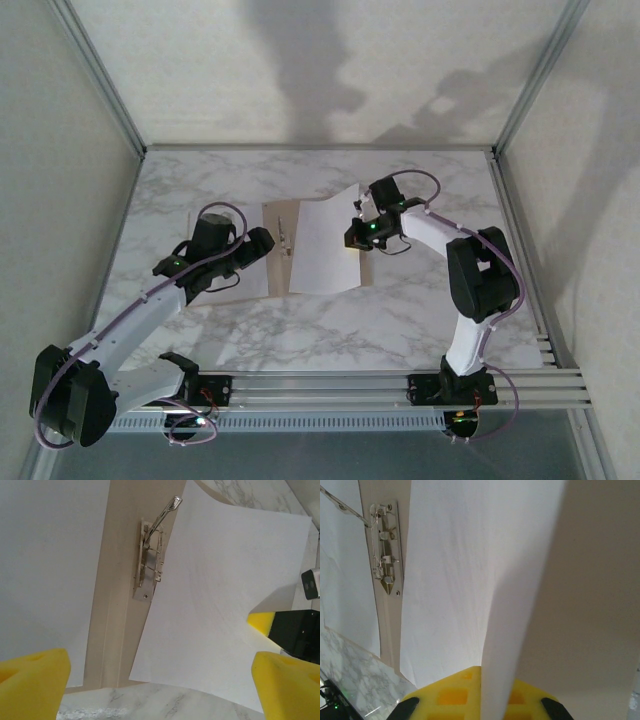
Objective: Put the files into the folder
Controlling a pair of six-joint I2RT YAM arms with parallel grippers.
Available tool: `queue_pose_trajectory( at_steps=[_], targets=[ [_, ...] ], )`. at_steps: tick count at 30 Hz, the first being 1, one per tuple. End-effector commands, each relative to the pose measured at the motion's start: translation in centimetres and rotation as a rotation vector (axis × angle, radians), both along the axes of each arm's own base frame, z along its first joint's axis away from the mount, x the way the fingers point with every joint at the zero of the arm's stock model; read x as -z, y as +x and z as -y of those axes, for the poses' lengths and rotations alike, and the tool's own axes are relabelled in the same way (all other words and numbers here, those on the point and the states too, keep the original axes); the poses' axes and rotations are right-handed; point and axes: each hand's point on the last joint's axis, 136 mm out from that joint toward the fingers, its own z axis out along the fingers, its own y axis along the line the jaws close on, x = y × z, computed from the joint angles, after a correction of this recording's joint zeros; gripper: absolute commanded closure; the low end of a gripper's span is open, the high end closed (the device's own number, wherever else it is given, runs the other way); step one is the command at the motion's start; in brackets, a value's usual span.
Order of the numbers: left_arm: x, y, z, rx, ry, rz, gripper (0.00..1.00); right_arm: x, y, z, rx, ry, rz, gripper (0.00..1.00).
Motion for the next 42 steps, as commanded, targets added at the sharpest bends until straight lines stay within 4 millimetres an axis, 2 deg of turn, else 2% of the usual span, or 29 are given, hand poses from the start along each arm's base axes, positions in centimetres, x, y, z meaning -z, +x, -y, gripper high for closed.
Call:
queue_pose_trajectory(
  at_steps=[1, 12, 31, 42],
  targets=[
    [-0.2, 0.0, -0.3, -0.004, -0.010, 0.020, 0.07, -1.2, 0.2, -0.6, -0.030, 0.050, 0.048, 1.00],
    [0.2, -0.2, -0.2, 0.002, -0.018, 0.010, 0.06, -1.5, 0.4, -0.2, -0.080, 0.021, 0.158, 1.00],
    [0.7, -0.2, -0.3, 0.005, -0.020, 0.000, 0.06, -2.3, 0.6, -1.8, -0.227, 0.062, 0.282, 1.00],
    [1.2, -0.2, -0.4, 0.008, -0.023, -0.007, 0.06, -2.4, -0.2, -1.5, -0.264, 0.052, 0.319, 1.00]
  ],
)
